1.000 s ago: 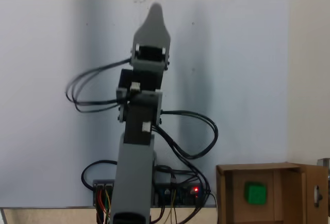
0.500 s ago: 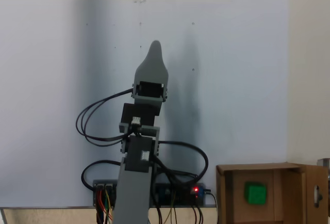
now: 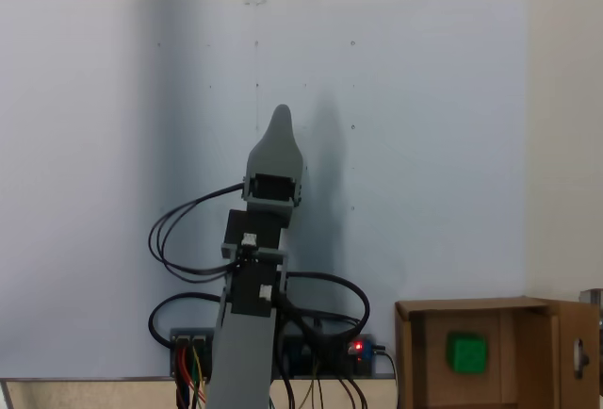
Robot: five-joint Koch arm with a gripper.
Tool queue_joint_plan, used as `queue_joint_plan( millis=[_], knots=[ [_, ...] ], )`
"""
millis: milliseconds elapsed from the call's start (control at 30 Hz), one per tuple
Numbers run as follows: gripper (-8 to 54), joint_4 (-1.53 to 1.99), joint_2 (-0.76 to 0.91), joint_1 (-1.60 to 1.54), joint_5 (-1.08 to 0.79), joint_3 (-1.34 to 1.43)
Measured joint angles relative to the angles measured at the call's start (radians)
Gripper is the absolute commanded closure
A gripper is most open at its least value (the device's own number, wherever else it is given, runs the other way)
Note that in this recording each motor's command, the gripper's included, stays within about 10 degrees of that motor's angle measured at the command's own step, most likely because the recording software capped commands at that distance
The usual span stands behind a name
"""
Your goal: Grasp a green dice and put it in the bin.
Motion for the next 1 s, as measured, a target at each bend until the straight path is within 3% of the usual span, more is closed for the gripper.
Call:
queue_joint_plan(
  millis=[300, 1000],
  knots=[
    [0.5, -0.222, 0.0, 0.006, -0.002, 0.198],
    [0.4, -0.719, 0.0, 0.0, -0.029, 0.293]
  ],
)
